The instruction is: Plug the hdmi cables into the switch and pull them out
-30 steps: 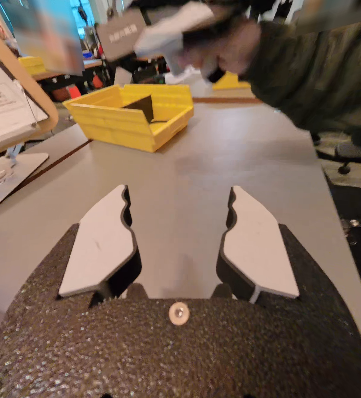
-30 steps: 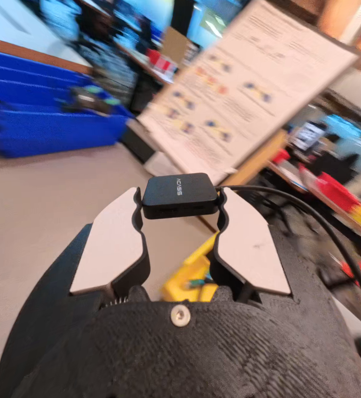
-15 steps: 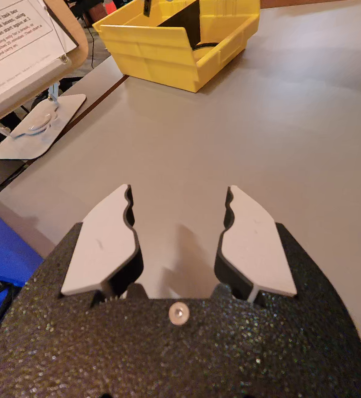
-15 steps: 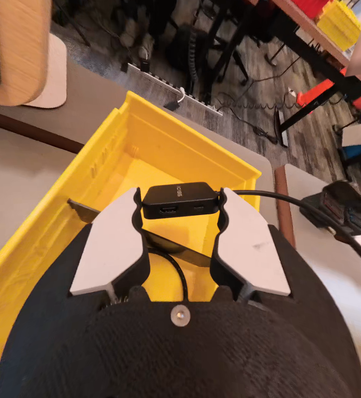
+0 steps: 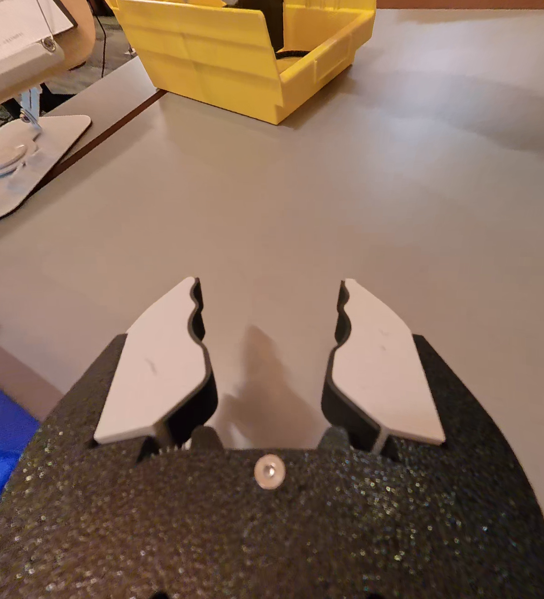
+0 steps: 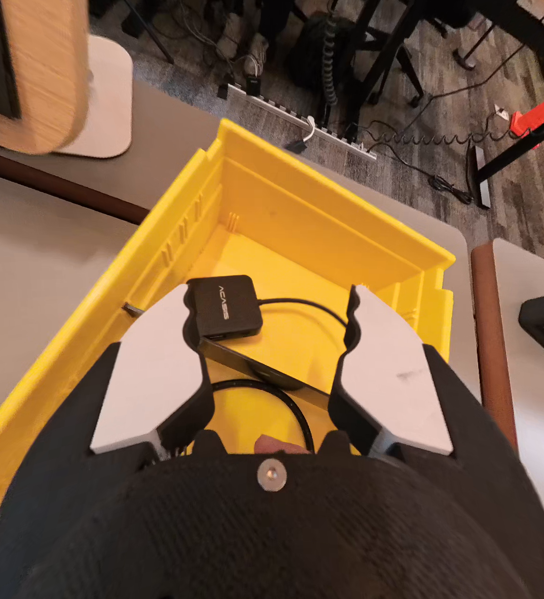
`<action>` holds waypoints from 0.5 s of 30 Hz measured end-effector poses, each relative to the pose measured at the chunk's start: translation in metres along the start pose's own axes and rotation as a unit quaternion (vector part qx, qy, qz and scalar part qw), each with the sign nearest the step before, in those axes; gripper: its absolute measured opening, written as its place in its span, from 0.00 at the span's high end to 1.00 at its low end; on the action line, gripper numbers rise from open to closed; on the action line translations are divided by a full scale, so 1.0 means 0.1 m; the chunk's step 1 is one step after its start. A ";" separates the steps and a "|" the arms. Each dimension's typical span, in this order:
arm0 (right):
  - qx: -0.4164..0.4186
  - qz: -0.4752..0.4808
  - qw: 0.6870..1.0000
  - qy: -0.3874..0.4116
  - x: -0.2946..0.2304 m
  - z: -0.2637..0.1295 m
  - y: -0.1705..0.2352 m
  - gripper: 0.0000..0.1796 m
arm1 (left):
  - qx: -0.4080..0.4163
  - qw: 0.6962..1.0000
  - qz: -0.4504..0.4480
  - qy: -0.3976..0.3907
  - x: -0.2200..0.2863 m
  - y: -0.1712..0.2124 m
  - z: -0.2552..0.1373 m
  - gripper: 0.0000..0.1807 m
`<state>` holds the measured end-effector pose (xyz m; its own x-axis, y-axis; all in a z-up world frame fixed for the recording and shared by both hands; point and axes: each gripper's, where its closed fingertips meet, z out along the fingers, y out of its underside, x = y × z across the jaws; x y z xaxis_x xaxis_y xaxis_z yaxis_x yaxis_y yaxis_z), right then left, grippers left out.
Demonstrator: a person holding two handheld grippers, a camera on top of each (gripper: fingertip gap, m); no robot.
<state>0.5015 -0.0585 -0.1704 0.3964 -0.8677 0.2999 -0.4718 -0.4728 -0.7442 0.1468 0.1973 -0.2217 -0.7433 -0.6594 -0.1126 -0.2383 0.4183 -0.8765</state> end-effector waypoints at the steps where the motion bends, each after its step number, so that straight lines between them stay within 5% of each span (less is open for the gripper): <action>1: 0.010 -0.004 1.000 0.001 -0.02 -0.03 -0.06 0.49 | 0.000 1.000 0.000 -0.001 -0.01 0.00 0.00 0.57; 8: 0.161 -0.004 0.984 -0.072 -0.74 -0.81 -0.40 0.46 | 0.048 0.997 -0.049 -0.028 -0.20 -0.17 -0.23 0.61; 15: 0.228 -0.035 0.956 -0.180 -1.75 -1.67 0.29 0.53 | 0.101 0.961 -0.168 -0.193 -0.88 -0.32 -0.96 0.69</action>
<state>0.2868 0.0536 -0.1450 0.6990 -0.6881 0.1945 -0.0739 -0.3400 -0.9375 0.1598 0.3021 -0.1389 -0.3495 -0.9348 0.0625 -0.2690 0.0362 -0.9625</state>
